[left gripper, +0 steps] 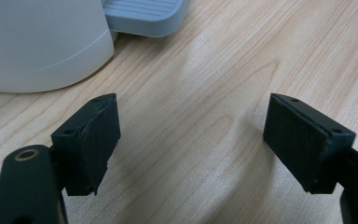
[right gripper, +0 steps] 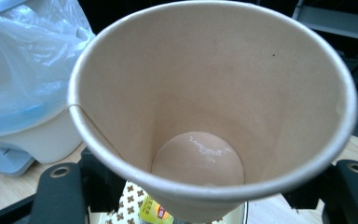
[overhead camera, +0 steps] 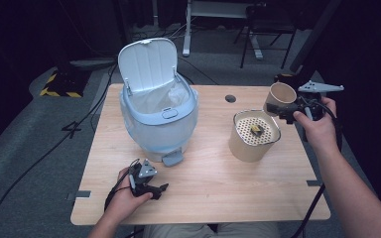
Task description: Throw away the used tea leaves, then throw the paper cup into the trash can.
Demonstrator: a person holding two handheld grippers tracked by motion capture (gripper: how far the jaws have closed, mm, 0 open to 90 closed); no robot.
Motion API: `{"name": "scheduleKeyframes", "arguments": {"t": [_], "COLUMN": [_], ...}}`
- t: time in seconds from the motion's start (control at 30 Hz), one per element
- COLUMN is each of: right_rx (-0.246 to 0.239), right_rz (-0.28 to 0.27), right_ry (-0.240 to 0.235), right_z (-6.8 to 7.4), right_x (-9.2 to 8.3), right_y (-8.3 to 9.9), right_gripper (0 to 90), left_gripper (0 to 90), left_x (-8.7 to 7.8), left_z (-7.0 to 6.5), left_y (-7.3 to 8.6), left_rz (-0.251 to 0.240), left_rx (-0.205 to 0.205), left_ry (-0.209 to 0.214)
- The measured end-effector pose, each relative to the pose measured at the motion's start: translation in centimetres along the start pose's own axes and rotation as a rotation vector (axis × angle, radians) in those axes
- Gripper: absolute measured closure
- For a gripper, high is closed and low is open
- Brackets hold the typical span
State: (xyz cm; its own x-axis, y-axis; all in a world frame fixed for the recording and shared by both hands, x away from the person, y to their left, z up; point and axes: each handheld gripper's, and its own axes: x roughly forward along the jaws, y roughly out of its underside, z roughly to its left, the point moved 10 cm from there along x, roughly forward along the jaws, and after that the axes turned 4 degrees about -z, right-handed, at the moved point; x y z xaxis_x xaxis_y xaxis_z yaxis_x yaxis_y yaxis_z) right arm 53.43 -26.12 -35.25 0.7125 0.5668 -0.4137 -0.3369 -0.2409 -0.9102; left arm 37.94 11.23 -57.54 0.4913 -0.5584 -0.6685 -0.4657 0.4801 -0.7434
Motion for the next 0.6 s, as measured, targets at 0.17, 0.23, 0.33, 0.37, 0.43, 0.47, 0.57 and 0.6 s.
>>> {"name": "scheduleKeyframes", "arguments": {"t": [0.17,0.23,0.33,0.37,0.43,0.47,0.57,0.6], "right_rx": [-0.033,-0.047,-0.101,-0.101,-0.111,-0.114,-0.131,-0.131], "right_rz": [0.001,-0.001,0.013,0.013,0.012,0.009,-0.001,-0.001], "right_ry": [-0.01,-0.028,-0.033,-0.033,-0.039,-0.046,-0.075,-0.075], "right_z": [0.3,0.6,0.9,0.9,1.0,1.1,1.6,1.6], "right_x": [-0.1,-0.1,0.1,0.1,0.2,0.3,0.6,0.6], "right_y": [-0.2,-0.4,-0.7,-0.7,-1.0,-1.2,-2.2,-2.2], "right_gripper": [29.8,29.7,29.3,29.3,29.4,29.3,29.3,29.3], "left_gripper": [19.1,19.1,19.2,19.3,19.3,19.3,17.8,16.6], "left_x": [0.0,0.0,0.0,0.0,0.0,0.0,0.0,0.0], "left_z": [0.0,0.0,0.0,0.0,0.0,0.0,0.0,0.0], "left_y": [0.0,0.0,0.0,0.0,0.0,0.0,0.0,0.0], "left_rz": [0.002,0.002,0.0,0.0,-0.001,0.0,0.0,0.0], "left_rx": [0.001,0.001,0.002,0.002,0.002,0.002,-0.003,-0.003], "left_ry": [0.0,-0.001,-0.003,-0.003,-0.004,-0.004,0.012,0.012]}}
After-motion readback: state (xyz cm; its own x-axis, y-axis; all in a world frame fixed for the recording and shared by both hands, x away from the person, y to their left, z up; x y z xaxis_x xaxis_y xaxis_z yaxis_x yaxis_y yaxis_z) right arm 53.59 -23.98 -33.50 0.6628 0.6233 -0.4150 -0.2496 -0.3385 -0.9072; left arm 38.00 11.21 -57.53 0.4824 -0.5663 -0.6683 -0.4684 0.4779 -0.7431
